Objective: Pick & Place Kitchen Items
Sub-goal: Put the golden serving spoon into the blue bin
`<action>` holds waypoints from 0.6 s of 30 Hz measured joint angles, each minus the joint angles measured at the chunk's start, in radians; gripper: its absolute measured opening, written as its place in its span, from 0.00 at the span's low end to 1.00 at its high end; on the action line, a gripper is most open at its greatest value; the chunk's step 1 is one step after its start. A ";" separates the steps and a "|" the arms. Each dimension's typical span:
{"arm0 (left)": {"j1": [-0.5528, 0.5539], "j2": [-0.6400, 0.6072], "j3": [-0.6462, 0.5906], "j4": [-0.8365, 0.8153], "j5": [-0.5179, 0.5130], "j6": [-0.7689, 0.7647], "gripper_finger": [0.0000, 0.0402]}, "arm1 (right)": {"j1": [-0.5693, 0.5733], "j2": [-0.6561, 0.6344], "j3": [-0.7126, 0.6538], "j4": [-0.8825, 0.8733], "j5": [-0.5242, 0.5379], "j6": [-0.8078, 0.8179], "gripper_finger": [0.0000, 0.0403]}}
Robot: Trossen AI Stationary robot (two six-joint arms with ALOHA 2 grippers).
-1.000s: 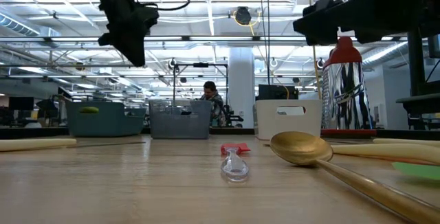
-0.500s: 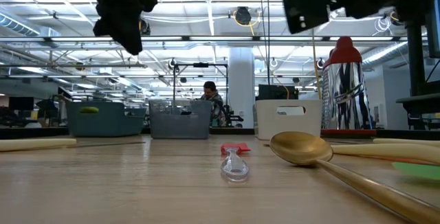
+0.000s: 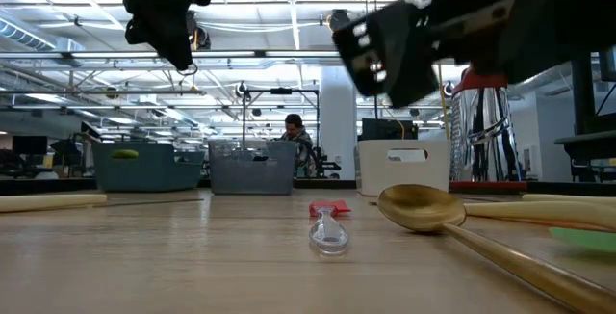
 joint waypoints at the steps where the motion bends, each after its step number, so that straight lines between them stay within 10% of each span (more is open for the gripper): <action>1: -0.003 0.000 0.000 0.000 0.000 0.000 0.20 | 0.000 0.012 0.001 0.001 0.000 -0.005 0.49; 18: -0.021 0.000 0.000 -0.004 -0.031 0.015 0.20 | -0.013 0.157 0.002 0.005 -0.017 -0.226 0.43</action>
